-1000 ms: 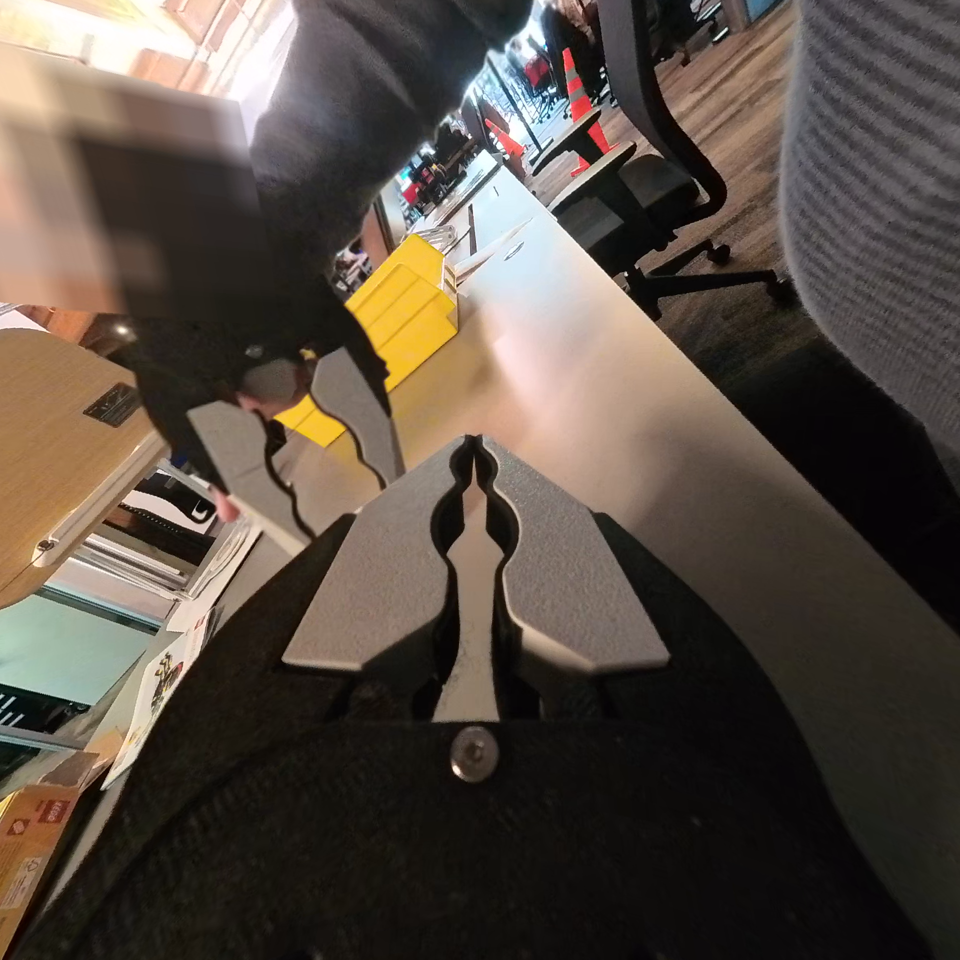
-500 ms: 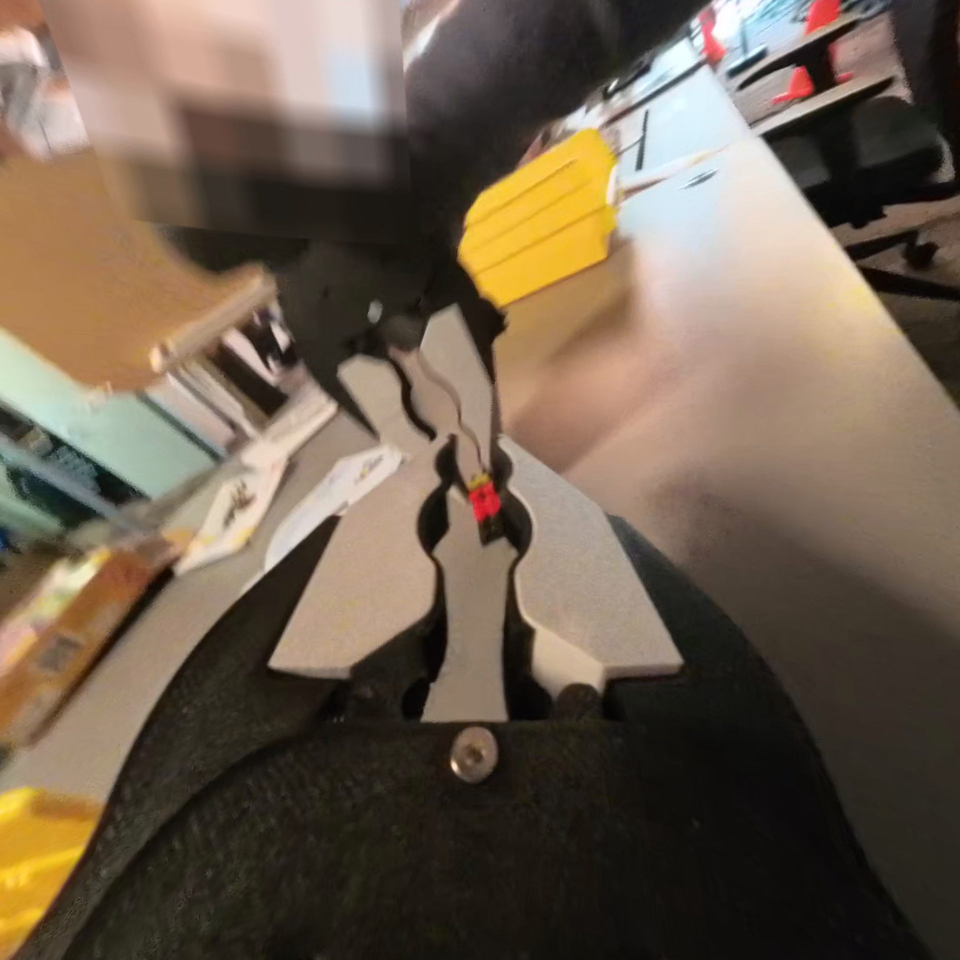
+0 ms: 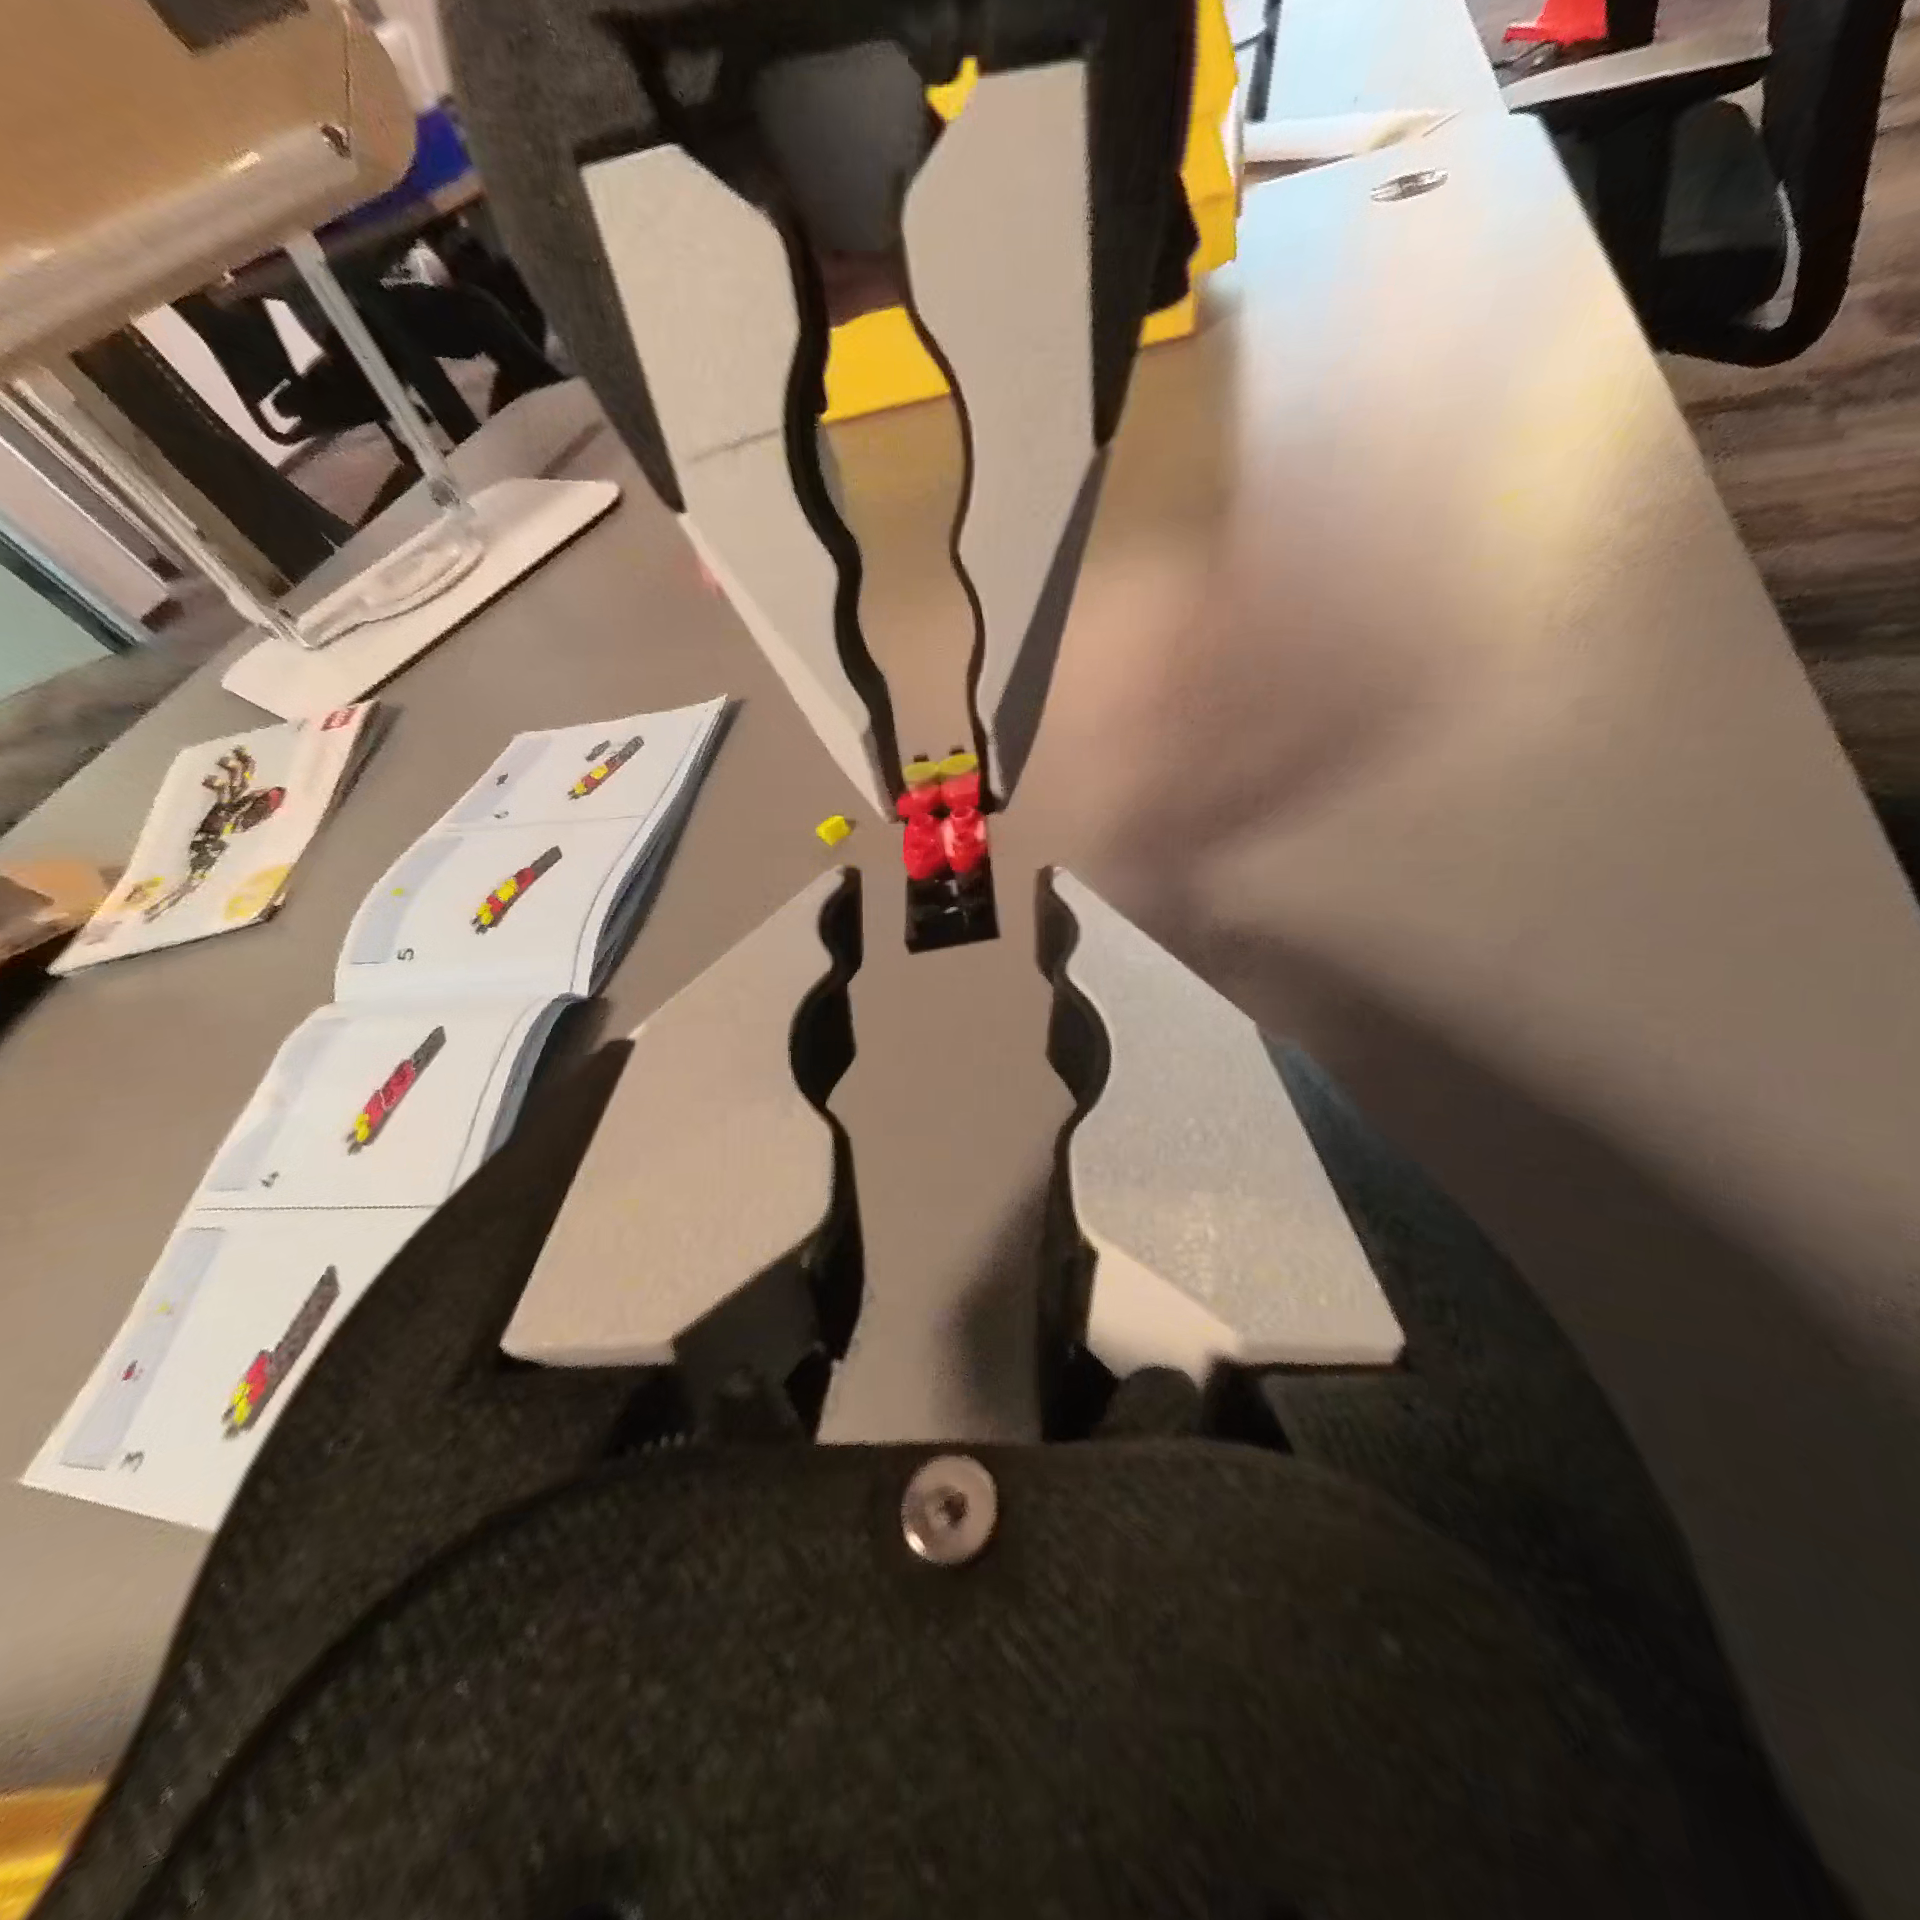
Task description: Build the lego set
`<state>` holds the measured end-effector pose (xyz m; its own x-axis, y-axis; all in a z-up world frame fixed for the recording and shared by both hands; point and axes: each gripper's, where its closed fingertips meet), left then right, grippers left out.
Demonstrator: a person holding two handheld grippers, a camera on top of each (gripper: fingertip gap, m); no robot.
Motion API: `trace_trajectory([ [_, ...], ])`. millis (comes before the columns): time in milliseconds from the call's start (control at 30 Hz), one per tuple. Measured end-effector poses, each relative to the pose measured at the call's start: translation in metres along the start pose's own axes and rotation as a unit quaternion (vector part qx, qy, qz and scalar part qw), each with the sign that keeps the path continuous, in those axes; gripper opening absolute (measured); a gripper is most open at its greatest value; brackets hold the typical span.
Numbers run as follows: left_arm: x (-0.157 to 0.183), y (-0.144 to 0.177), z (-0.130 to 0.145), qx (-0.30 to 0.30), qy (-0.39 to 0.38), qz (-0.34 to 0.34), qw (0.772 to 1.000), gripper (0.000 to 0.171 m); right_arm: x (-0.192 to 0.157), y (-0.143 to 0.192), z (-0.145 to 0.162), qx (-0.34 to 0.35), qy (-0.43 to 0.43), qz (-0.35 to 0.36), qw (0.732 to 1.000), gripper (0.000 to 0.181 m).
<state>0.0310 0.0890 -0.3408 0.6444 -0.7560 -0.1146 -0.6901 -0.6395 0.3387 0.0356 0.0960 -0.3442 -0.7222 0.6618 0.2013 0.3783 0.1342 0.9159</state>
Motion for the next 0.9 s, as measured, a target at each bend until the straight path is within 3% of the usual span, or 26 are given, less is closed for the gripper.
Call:
trace_trajectory([
  [100, 0.002, -0.001, 0.005, -0.016, -0.003, 0.004, 1.000, 0.017, -0.002, -0.003, -0.002, -0.005, -0.006, 0.016, 1.000, 0.014],
  [267, 0.001, -0.001, 0.008, -0.031, 0.011, 0.014, 0.999, 0.017, 0.001, -0.004, 0.000, 0.009, -0.039, 0.054, 0.998, 0.016],
  [333, -0.006, 0.001, 0.010, -0.033, 0.029, 0.009, 0.999, 0.017, 0.005, 0.001, 0.012, 0.007, -0.057, 0.086, 0.995, 0.030],
  [433, -0.011, 0.002, 0.015, -0.051, 0.048, 0.016, 0.997, 0.017, 0.002, 0.007, 0.045, 0.016, -0.108, 0.113, 0.988, 0.028],
  [533, -0.014, 0.000, 0.020, -0.068, 0.061, 0.016, 0.996, 0.016, -0.005, 0.002, 0.070, 0.069, -0.201, 0.115, 0.970, 0.026],
  [633, -0.014, -0.002, 0.023, -0.078, 0.068, 0.018, 0.994, 0.017, -0.009, -0.002, 0.078, 0.120, -0.237, 0.134, 0.955, 0.022],
  [767, -0.017, -0.005, 0.027, -0.094, 0.077, 0.012, 0.993, 0.017, -0.009, -0.007, 0.083, 0.140, -0.280, 0.160, 0.936, 0.019],
  [900, -0.020, -0.008, 0.031, -0.109, 0.098, 0.013, 0.989, 0.016, -0.005, -0.009, 0.084, 0.142, -0.318, 0.233, 0.908, 0.026],
])
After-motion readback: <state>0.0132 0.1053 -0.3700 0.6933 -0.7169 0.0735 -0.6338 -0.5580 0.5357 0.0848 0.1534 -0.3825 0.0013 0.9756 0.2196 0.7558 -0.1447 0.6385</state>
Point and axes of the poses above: each gripper's, where its closed fingertips meet, y back along the fingers, z out of its underside, x = y × z across the jaws, and after that the axes turned 10 degrees about y, right-handed
